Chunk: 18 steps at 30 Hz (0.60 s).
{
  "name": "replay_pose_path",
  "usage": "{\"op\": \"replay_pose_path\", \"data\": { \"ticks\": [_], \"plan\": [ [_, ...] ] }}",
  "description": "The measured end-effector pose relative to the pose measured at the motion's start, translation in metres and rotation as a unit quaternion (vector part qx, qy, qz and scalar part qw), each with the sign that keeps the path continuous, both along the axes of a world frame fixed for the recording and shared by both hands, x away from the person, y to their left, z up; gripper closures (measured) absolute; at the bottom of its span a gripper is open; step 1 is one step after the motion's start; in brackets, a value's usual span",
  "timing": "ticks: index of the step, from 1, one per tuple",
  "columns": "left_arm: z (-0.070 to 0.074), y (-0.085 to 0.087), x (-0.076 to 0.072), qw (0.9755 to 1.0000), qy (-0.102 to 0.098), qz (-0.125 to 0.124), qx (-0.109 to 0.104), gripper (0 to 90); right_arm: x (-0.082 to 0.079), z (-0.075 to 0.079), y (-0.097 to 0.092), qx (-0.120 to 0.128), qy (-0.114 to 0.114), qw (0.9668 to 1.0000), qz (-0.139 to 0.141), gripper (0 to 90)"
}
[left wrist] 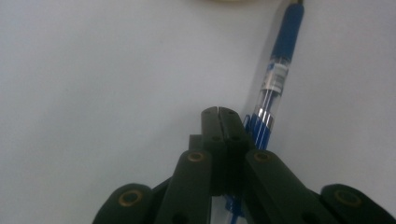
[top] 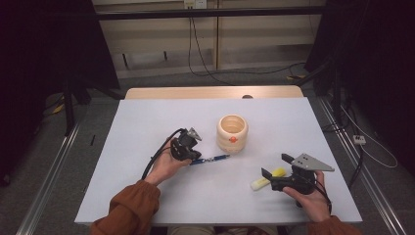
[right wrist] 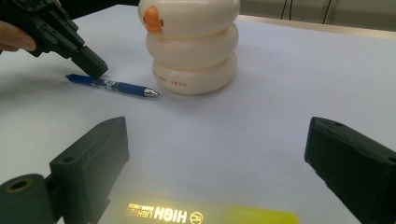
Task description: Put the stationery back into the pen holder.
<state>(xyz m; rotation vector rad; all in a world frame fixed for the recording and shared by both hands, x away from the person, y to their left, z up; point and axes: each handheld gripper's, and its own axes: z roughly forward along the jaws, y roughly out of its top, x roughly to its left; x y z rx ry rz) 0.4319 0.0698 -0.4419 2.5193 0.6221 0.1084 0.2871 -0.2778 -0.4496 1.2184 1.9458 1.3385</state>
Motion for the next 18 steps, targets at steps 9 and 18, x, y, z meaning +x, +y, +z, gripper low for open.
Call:
{"op": "replay_pose_path", "data": {
  "ticks": [9,18],
  "plan": [
    [0.001,0.008,-0.012,1.0,0.003,0.009,0.001,90.0,0.001,0.0,0.001,-0.002,0.0,1.0,0.001,6.6],
    [-0.001,0.016,-0.012,0.9987,0.006,0.043,-0.025,81.8,0.002,-0.001,0.002,-0.001,0.001,1.0,0.003,6.6]
  ]
}}
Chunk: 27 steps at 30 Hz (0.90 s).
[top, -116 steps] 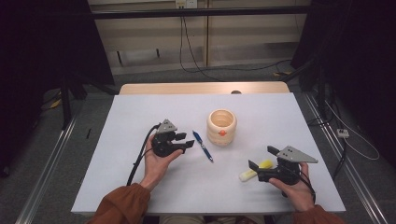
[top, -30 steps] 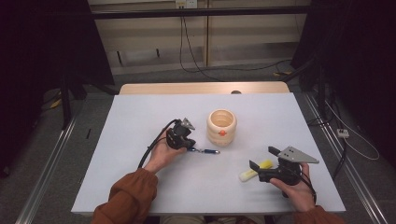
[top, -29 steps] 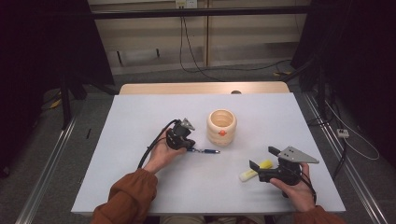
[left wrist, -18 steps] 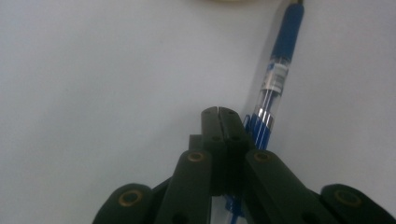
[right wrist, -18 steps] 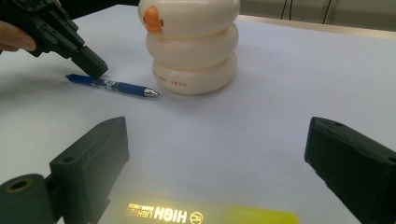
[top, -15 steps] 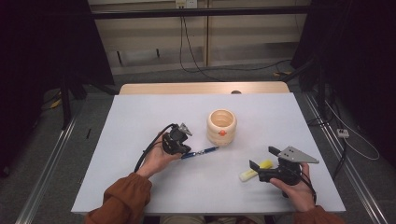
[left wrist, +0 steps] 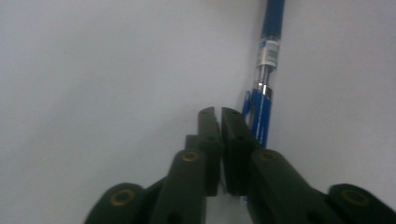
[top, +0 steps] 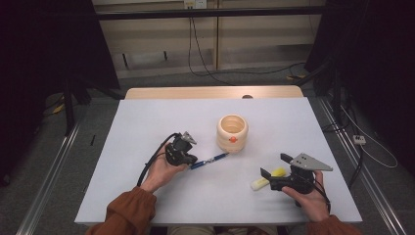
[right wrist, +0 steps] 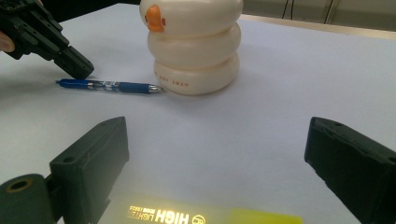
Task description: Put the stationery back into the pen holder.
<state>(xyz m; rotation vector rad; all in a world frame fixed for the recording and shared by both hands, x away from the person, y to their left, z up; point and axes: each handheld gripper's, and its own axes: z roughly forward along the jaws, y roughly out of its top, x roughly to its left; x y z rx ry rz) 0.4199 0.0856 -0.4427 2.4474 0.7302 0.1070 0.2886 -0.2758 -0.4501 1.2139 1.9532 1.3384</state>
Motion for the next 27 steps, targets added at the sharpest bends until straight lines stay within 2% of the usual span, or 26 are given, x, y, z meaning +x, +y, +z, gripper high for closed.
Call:
{"op": "replay_pose_path", "data": {
  "ticks": [3,6,8,9,16,18,21,23,27],
  "plan": [
    [0.002,0.006,0.002,0.9996,-0.012,0.025,-0.003,69.4,0.0,0.0,0.0,0.001,0.002,1.0,-0.002,6.6],
    [0.004,0.011,0.004,0.9991,-0.017,0.033,-0.019,59.1,0.0,0.0,-0.001,0.0,-0.001,1.0,-0.001,6.6],
    [0.006,0.012,0.005,0.9987,-0.013,0.043,-0.025,39.9,0.0,0.0,0.0,0.001,0.002,1.0,-0.001,6.6],
    [0.006,0.012,0.005,0.999,-0.005,0.033,-0.029,33.3,0.0,0.0,0.0,-0.001,-0.001,1.0,0.0,6.6],
    [0.009,0.008,0.002,0.9995,0.01,0.021,-0.023,9.5,0.0,0.0,0.0,0.0,0.0,1.0,0.0,6.6],
    [0.011,0.006,0.001,0.9996,0.01,0.019,-0.021,8.5,0.001,0.0,0.0,0.0,-0.001,1.0,-0.001,6.6],
    [0.014,0.0,0.0,0.9999,-0.003,0.011,-0.01,8.8,0.001,0.0,0.0,0.0,0.0,1.0,0.0,6.6],
    [0.015,-0.005,-0.001,0.9999,-0.008,0.001,-0.012,11.3,0.001,0.0,0.0,0.0,-0.001,1.0,0.001,6.6],
    [0.016,-0.018,0.003,0.9998,-0.005,-0.016,-0.008,14.8,0.002,0.0,0.0,0.0,0.0,1.0,0.001,6.6]
  ]
}}
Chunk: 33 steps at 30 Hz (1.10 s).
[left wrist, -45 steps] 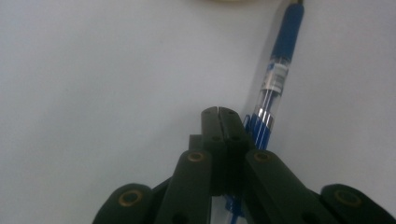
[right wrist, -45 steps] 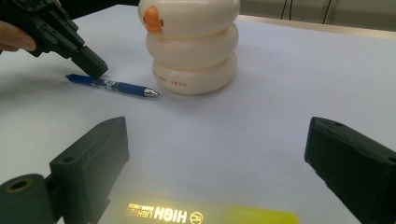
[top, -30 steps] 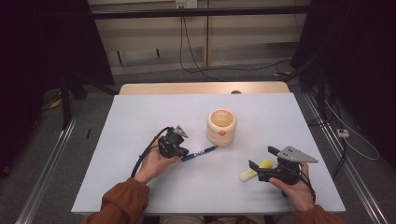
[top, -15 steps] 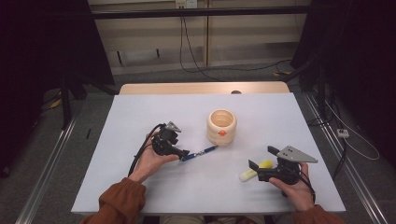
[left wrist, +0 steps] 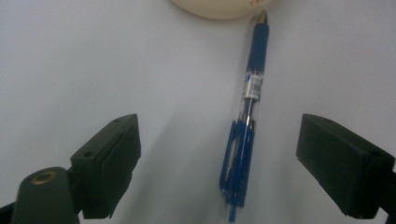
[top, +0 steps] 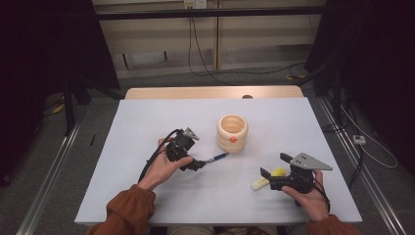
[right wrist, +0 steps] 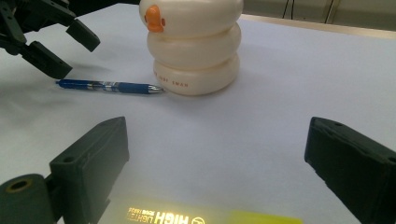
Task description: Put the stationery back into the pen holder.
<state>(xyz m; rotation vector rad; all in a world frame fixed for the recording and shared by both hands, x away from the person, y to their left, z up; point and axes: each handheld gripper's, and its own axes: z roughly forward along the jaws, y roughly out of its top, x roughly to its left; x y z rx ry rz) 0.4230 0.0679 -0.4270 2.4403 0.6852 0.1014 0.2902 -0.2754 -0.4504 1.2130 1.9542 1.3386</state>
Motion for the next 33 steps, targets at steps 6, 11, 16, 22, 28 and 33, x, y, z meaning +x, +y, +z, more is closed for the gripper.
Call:
{"op": "replay_pose_path", "data": {
  "ticks": [6,11,16,22,28,33],
  "plan": [
    [-0.002,-0.01,0.006,1.0,-0.007,-0.001,0.002,15.8,0.0,0.0,0.0,0.0,-0.001,1.0,0.0,6.6],
    [-0.005,-0.021,0.007,0.9998,0.003,-0.017,0.006,22.0,0.0,0.0,0.0,0.0,0.0,1.0,0.001,6.6],
    [-0.007,-0.033,0.008,0.9996,0.001,-0.024,0.015,35.1,0.0,0.0,0.0,-0.001,0.0,1.0,0.002,6.6],
    [-0.01,-0.044,0.011,0.9991,-0.001,-0.03,0.031,48.1,0.0,0.0,0.0,-0.001,0.0,1.0,0.001,6.6],
    [-0.013,-0.052,0.008,0.9982,0.0,-0.048,0.036,57.8,0.0,0.0,0.0,-0.001,0.0,1.0,0.001,6.6],
    [-0.014,-0.053,0.008,0.998,0.007,-0.054,0.034,66.6,0.0,-0.001,0.0,-0.001,0.001,1.0,0.002,6.6]
  ]
}}
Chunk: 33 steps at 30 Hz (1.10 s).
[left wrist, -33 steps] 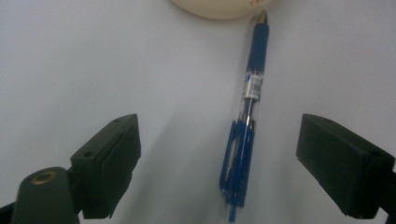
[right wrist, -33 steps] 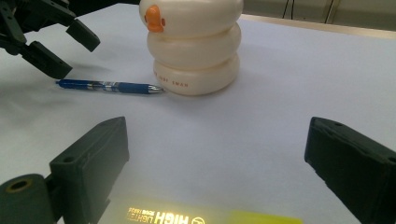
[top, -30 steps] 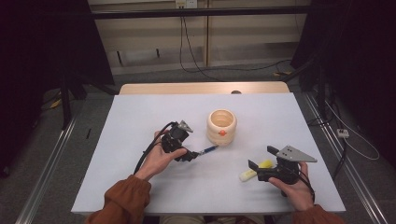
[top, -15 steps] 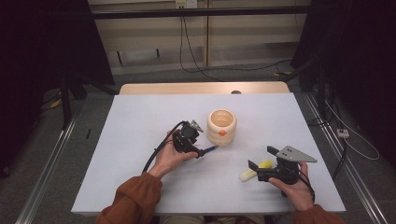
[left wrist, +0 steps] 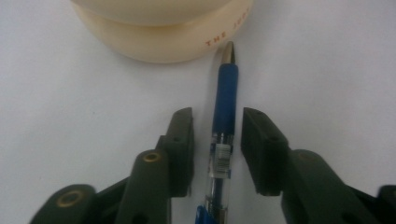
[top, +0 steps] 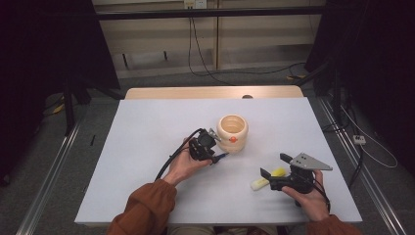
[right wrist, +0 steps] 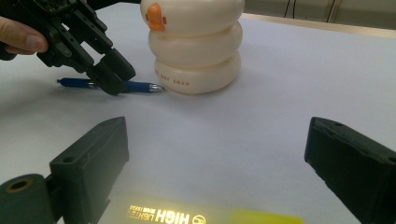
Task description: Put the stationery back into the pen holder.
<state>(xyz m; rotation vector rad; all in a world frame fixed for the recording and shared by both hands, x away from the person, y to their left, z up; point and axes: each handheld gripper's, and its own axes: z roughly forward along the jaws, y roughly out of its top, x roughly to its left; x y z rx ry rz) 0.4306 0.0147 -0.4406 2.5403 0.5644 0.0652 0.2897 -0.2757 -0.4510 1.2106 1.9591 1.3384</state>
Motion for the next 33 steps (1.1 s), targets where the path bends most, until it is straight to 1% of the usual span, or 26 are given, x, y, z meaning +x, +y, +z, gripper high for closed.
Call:
{"op": "replay_pose_path", "data": {
  "ticks": [1,2,4,5,6,7,11,13,17,19,21,23,26,28,31,33],
  "plan": [
    [0.0,0.0,0.0,1.0,0.004,-0.003,-0.004,70.4,0.0,0.0,0.0,0.0,0.001,1.0,0.001,6.6],
    [0.0,0.0,0.0,1.0,0.004,-0.005,-0.001,73.8,0.0,0.0,0.0,0.001,0.001,1.0,0.001,6.6],
    [0.0,-0.001,0.0,0.9999,0.006,-0.011,0.003,76.4,0.0,0.0,0.0,0.001,0.001,1.0,0.001,6.6],
    [0.0,-0.001,0.001,0.9999,0.014,-0.005,-0.001,77.4,0.0,0.0,0.0,0.001,0.001,1.0,0.001,6.6],
    [0.0,0.0,0.002,0.9998,0.019,-0.005,-0.002,77.8,0.0,0.0,0.0,0.001,0.001,1.0,0.001,6.6],
    [0.0,0.0,0.003,0.9998,0.019,-0.01,-0.001,78.4,0.0,0.0,0.0,0.001,0.001,1.0,0.001,6.5],
    [0.001,-0.002,0.003,0.9997,0.022,-0.01,0.006,79.7,0.0,0.0,0.0,0.0,0.001,1.0,0.002,6.5],
    [0.002,-0.003,0.004,0.9996,0.02,-0.014,0.01,79.9,0.0,0.0,0.0,0.0,0.002,1.0,0.001,6.5],
    [0.002,-0.002,0.003,0.9997,0.022,-0.01,0.005,80.0,0.0,0.0,0.0,0.0,0.001,1.0,0.001,6.5],
    [0.002,-0.001,0.003,0.9997,0.021,-0.014,0.004,80.0,0.0,0.0,0.0,0.001,0.001,1.0,0.001,6.5],
    [0.002,0.0,0.002,0.9996,0.026,-0.015,-0.002,80.0,0.0,0.0,0.0,0.001,0.002,1.0,0.002,6.5],
    [0.003,0.002,0.0,0.9996,0.023,-0.013,-0.007,80.0,0.0,0.0,0.0,0.002,0.002,1.0,0.001,6.5],
    [0.005,0.006,-0.003,0.9995,0.02,-0.007,-0.024,80.0,0.0,0.0,0.0,0.0,0.0,1.0,0.0,6.5],
    [0.007,0.011,-0.006,0.9992,0.019,-0.009,-0.035,80.0,0.0,0.0,0.0,0.0,0.0,1.0,0.0,6.5],
    [0.008,0.019,-0.01,0.9986,0.013,0.002,-0.052,80.0,0.0,0.0,0.0,0.0,0.001,1.0,0.0,6.5],
    [0.01,0.024,-0.011,0.9978,0.012,0.01,-0.065,80.0,0.0,0.0,0.0,0.0,0.002,1.0,0.0,6.5]
  ]
}}
